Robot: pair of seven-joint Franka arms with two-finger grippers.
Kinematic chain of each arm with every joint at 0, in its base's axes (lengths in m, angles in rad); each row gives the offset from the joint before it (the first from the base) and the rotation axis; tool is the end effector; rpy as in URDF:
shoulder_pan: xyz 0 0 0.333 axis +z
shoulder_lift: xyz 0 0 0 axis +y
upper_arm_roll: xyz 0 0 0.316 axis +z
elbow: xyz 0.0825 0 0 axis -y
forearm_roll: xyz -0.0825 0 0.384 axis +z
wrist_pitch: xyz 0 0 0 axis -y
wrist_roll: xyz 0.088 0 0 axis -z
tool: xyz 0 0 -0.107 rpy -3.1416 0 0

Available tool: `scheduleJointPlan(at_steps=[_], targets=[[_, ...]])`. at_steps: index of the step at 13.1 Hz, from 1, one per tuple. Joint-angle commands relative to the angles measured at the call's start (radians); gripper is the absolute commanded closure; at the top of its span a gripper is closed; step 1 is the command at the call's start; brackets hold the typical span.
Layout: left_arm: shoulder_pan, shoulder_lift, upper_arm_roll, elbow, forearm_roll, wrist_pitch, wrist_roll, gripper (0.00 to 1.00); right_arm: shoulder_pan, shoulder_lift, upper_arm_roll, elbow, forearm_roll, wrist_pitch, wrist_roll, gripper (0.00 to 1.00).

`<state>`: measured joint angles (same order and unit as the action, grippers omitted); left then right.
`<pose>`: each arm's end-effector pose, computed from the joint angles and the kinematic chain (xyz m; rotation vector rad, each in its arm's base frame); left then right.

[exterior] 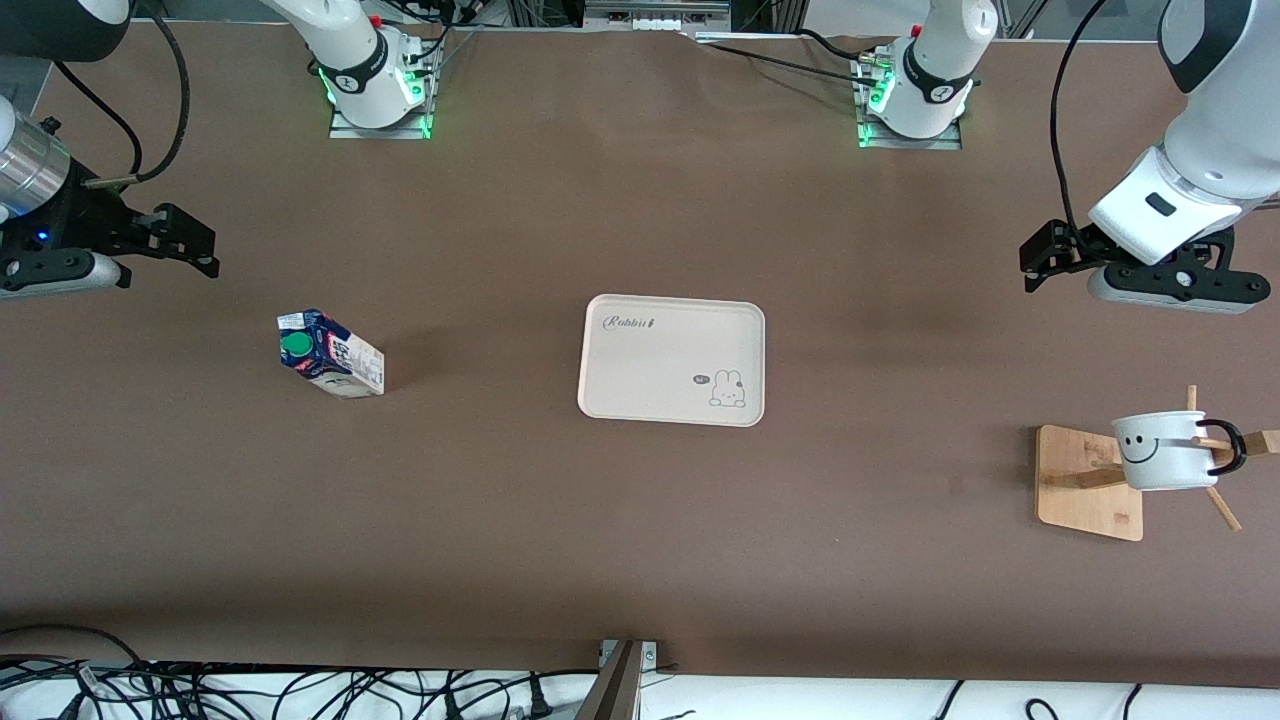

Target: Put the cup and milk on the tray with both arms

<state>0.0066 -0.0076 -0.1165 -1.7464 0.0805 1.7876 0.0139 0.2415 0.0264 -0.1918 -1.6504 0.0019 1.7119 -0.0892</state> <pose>0.5630 -0.0554 0.5644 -3.0557 0.2131 -0.0805 0.5722 0.0299 0.5845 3.1297 0.2176 0.0557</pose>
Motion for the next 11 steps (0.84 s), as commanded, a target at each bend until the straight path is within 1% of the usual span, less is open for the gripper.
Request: scheduleJointPlan(at_steps=[1, 9, 11], targets=[[-0.008, 0.011, 0.001, 0.03, 0.004, -0.022, -0.008, 0.0, 0.002, -0.017, 0.003, -0.012, 0.013, 0.003, 0.006, 0.0], [-0.007, 0.011, 0.001, 0.03, 0.004, -0.022, -0.005, 0.0, 0.001, 0.003, 0.003, 0.006, 0.015, 0.017, 0.0, 0.0], [-0.007, 0.011, 0.001, 0.03, 0.004, -0.024, -0.005, 0.0, 0.004, 0.039, 0.003, 0.014, 0.001, 0.034, -0.007, 0.0]])
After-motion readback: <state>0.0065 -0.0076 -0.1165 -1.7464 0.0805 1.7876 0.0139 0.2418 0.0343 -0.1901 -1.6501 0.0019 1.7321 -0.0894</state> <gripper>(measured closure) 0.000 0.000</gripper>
